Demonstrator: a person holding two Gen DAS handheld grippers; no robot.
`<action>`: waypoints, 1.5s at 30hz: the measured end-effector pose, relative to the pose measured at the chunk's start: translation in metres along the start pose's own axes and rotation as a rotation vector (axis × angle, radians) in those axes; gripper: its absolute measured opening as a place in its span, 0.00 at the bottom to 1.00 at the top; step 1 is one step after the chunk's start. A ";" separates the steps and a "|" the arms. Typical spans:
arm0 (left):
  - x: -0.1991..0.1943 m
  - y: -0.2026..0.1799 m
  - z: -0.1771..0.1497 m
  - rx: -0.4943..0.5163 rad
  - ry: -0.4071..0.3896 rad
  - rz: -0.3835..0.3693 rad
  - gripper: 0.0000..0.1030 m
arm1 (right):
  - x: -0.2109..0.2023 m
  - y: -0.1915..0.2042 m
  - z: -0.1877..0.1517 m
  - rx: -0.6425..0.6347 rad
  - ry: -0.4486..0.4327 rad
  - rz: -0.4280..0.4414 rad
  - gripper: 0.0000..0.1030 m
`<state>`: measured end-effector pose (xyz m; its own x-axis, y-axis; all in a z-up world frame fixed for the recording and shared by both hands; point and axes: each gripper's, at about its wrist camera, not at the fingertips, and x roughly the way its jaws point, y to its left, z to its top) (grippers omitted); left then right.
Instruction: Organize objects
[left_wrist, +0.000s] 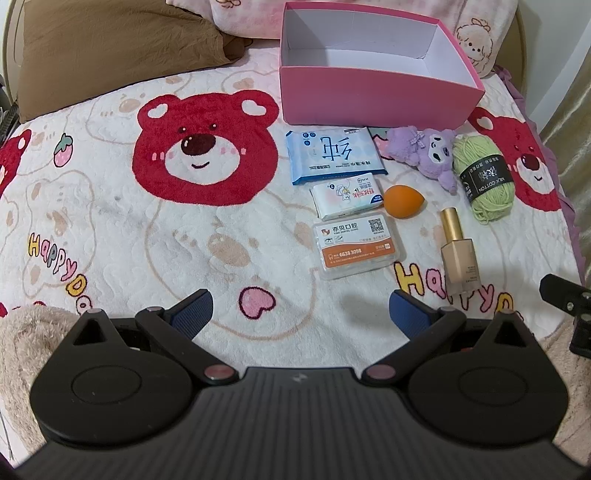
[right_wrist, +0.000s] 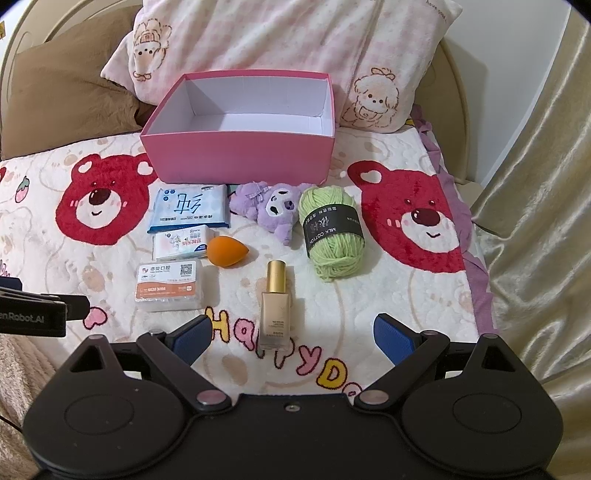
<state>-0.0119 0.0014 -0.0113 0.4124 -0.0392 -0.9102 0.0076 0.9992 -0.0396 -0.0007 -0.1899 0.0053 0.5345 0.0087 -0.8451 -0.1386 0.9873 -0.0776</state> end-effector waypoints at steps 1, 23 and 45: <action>0.000 0.000 0.000 0.000 0.000 0.000 1.00 | 0.000 0.000 0.000 0.000 0.000 0.000 0.94; 0.000 0.001 0.000 -0.002 0.001 -0.001 1.00 | 0.000 0.000 -0.001 -0.012 0.001 -0.007 0.94; -0.028 0.013 0.032 0.077 -0.047 -0.048 1.00 | -0.019 0.030 0.010 -0.181 -0.150 0.235 0.94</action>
<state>0.0058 0.0155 0.0268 0.4524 -0.0880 -0.8875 0.0977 0.9940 -0.0488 -0.0069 -0.1584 0.0238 0.5855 0.2697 -0.7645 -0.4115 0.9114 0.0064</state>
